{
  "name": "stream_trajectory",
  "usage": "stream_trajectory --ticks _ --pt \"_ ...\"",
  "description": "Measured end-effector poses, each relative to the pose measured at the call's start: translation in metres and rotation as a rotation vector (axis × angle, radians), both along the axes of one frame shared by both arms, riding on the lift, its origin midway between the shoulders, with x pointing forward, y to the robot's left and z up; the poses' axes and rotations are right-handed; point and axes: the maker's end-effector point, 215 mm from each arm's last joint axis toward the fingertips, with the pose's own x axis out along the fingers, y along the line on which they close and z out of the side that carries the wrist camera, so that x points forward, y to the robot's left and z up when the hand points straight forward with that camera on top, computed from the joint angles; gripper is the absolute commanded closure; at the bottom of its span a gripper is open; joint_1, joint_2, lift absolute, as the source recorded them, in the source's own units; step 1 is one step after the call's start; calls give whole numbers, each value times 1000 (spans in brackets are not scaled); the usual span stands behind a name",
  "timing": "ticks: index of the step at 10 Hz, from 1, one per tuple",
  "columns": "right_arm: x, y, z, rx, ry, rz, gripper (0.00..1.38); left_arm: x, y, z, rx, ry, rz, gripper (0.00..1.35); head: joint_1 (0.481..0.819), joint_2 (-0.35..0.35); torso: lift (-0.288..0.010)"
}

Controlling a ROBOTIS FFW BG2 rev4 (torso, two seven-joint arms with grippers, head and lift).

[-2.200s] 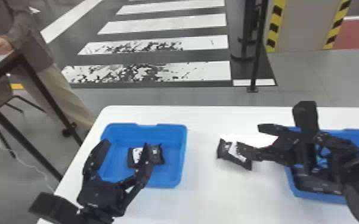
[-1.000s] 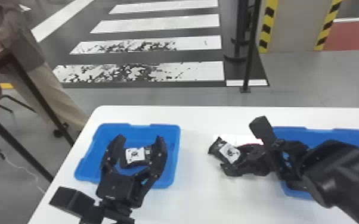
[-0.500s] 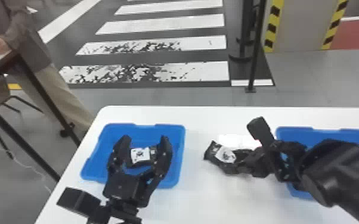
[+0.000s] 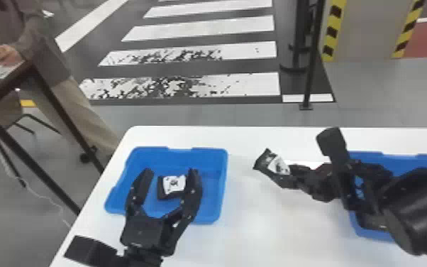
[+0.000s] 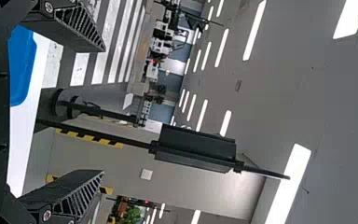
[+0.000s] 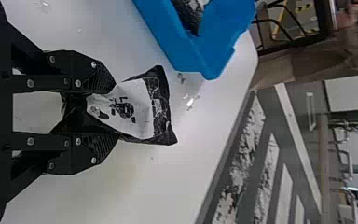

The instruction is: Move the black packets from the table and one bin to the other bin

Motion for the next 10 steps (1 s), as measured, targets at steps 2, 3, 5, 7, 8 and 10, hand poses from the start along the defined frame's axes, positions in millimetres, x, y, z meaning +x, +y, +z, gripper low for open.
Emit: stream_trajectory --ticks 2,3,5,7,8,10 --pt "22 -62 72 47 -178 -155 884 -3 4 -2 1 4 5 104 695 136 -110" --pt "15 -103 84 27 -204 -235 886 -4 4 -2 1 5 5 104 695 110 -110" --pt "-28 -181 72 -32 -168 -380 888 -5 4 -6 2 23 0 101 695 8 -110" --pt "-75 -226 48 -76 -108 -444 886 0 -7 -17 18 66 -43 101 695 -70 -110" --pt "-87 -252 43 -109 -105 -490 815 4 -13 -22 42 88 -63 102 695 -115 -110" --pt "-94 -304 43 -171 -138 -578 209 11 -14 -24 114 104 -73 101 695 -176 -110"
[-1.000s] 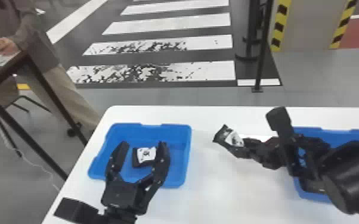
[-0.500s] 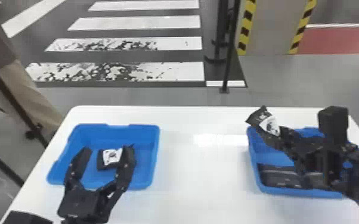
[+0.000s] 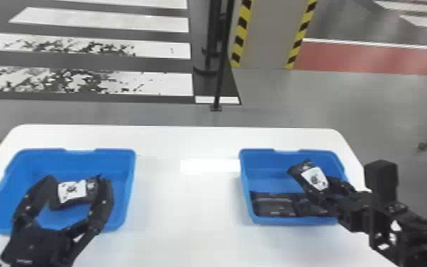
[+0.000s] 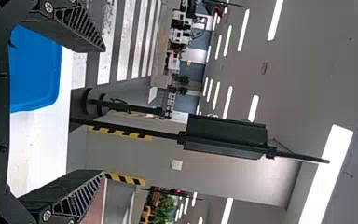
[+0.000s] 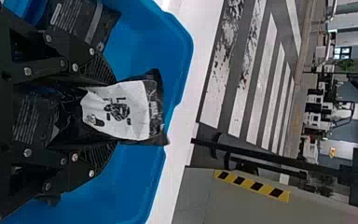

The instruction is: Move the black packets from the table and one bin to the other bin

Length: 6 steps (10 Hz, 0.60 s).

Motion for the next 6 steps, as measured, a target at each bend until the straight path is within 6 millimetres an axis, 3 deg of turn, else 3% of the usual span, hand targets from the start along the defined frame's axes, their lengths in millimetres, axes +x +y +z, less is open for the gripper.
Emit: stream_trajectory --ticks 1,4,6 --pt "-4 -12 4 -14 -22 -14 51 6 -3 -7 28 31 -22 102 695 -200 -110" --pt "-28 -29 30 -17 -138 -34 134 31 14 -39 126 190 -24 101 695 -210 -110" --pt "-47 -19 36 13 -152 -17 134 45 44 -73 195 342 -5 104 695 -165 -110"
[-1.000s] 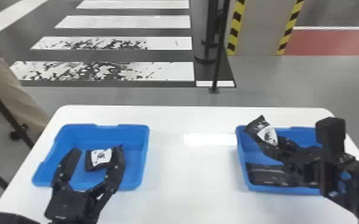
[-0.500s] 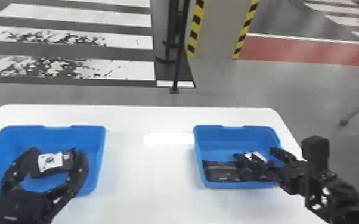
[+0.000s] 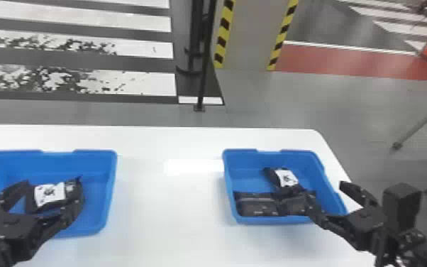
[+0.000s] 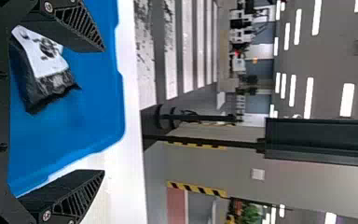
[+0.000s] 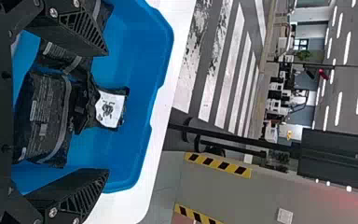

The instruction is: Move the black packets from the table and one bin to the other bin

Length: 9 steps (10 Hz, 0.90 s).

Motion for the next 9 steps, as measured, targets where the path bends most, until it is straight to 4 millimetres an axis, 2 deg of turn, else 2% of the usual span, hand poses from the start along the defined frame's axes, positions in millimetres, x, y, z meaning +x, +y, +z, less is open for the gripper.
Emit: stream_trajectory --ticks 3,5,7,9 --pt "-26 22 8 27 -6 51 136 4 47 -38 28 197 71 107 695 -80 -110" --pt "-35 26 3 46 9 53 136 9 66 -46 44 258 97 110 695 -42 -110" --pt "-32 30 -1 54 12 66 136 28 60 -54 28 289 71 108 695 -40 -110" --pt "-30 32 -3 59 15 73 136 43 49 -73 -16 342 41 104 695 -52 -110"
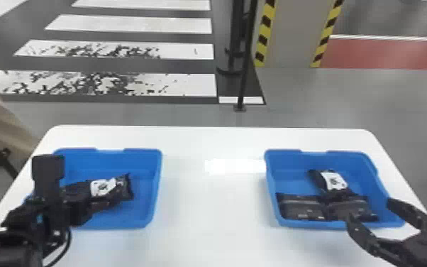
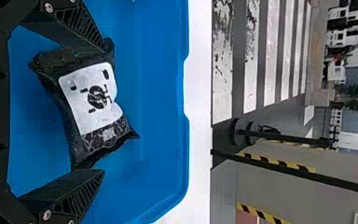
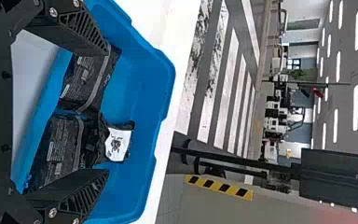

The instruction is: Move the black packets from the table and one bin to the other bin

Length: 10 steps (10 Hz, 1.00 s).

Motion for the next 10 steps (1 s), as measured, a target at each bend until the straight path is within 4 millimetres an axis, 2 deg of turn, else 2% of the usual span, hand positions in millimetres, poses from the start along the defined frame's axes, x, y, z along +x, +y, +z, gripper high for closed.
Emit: stream_trajectory --ticks 2,4,6,8,9,10 --pt "0 1 -3 7 6 4 136 10 2 -11 -9 22 -8 105 695 -50 -110" --pt "-1 2 -5 11 10 7 136 17 19 -12 19 22 9 110 695 -29 -110" --pt "-1 2 -8 14 15 13 136 18 30 -20 29 54 21 111 695 -13 -110" --pt "0 3 -7 15 13 16 136 14 31 -32 23 92 19 167 695 -10 -110" --pt "0 3 -7 15 11 18 136 12 30 -40 18 117 16 412 695 -11 -110" --pt "1 3 -7 15 8 18 136 10 34 -47 32 147 18 937 695 -8 -110"
